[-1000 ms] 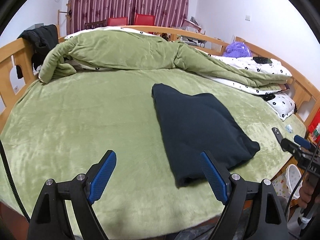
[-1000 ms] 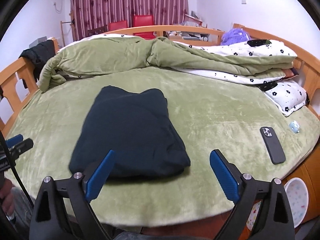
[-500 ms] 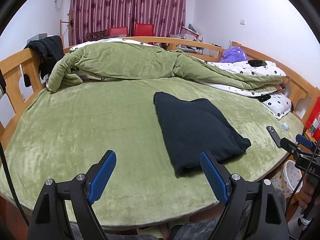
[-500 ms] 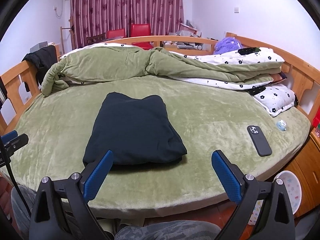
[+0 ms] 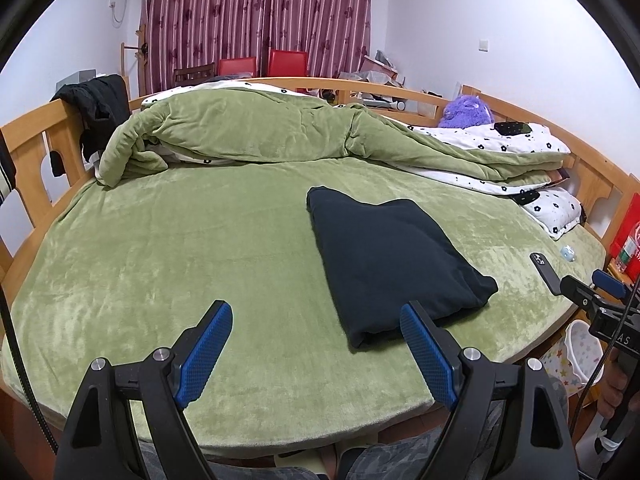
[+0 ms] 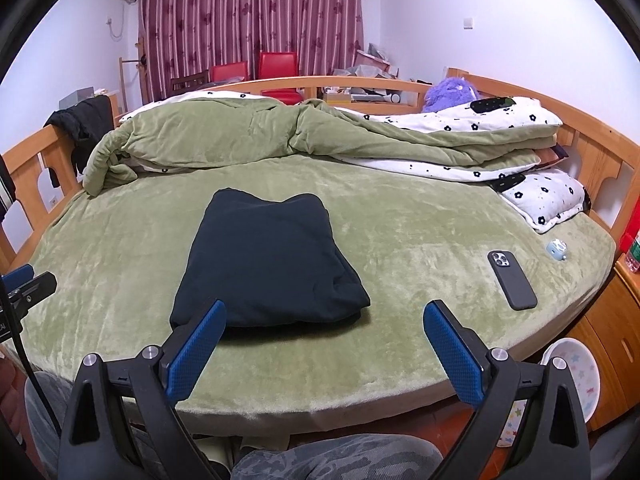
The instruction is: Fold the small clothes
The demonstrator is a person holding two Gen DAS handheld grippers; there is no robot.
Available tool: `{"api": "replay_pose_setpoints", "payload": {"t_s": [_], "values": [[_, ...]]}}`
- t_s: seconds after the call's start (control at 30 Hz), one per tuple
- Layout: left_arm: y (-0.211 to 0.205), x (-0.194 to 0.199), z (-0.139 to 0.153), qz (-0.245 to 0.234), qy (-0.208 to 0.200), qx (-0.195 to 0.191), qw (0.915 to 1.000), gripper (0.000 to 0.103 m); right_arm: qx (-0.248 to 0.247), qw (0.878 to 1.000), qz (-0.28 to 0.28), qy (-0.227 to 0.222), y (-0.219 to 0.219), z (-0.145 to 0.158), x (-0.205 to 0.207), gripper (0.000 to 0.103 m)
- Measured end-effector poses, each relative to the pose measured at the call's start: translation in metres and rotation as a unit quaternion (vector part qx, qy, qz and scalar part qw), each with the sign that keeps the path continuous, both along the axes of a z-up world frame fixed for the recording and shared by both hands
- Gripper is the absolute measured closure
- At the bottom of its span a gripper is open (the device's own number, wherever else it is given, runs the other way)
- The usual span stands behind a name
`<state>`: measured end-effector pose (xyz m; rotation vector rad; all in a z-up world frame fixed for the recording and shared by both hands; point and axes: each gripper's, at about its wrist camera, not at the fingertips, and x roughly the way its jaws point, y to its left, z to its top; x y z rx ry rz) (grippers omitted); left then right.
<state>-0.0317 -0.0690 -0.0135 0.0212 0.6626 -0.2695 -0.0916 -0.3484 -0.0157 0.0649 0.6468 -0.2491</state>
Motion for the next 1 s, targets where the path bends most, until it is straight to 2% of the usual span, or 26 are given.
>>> {"api": "replay_pose_setpoints", "payload": {"t_s": [1.0], "values": [[0.006,-0.009,0.012,0.006,-0.011,0.002,0.9999,0.017,0.0,1.0,-0.006,-0.001,0.0,0.004,-0.01,0.005]]}}
